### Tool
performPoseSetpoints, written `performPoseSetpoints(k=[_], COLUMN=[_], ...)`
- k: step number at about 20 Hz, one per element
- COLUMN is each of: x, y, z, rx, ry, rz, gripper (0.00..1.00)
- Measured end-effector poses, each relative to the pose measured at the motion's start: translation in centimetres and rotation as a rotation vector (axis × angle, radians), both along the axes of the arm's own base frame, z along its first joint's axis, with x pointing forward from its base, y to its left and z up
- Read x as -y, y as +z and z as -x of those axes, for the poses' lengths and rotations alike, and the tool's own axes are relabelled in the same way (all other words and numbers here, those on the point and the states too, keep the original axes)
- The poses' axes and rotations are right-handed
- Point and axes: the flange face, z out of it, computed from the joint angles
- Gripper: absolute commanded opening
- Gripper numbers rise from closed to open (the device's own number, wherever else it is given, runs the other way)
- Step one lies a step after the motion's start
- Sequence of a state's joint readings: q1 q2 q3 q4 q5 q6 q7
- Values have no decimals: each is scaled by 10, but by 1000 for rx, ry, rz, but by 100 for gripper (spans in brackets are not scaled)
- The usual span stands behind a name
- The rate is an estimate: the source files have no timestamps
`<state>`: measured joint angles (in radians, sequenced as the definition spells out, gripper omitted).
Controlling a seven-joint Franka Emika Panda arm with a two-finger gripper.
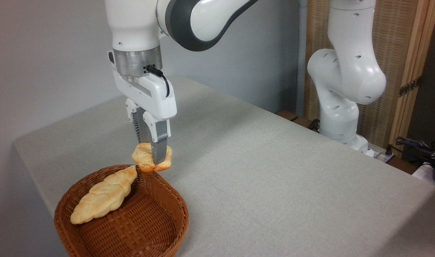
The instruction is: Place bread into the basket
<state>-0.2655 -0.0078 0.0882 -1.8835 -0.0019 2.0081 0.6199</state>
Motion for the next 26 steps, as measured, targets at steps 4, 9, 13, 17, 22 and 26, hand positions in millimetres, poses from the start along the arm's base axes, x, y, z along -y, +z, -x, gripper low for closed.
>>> performPoseSetpoints(k=[4,9,13,17,22,26], x=[-1,0,-1,-1,-1,-5], y=[-10,-21,-18,-18,-16,2], z=[-17,-28,-28,-29,-27,-15], rx=[70,104,109,110,99,35], ry=[2,7,27,27,28,31], rz=[8,11,16,16,15,6], gripper=[100,100,100,100,100,100])
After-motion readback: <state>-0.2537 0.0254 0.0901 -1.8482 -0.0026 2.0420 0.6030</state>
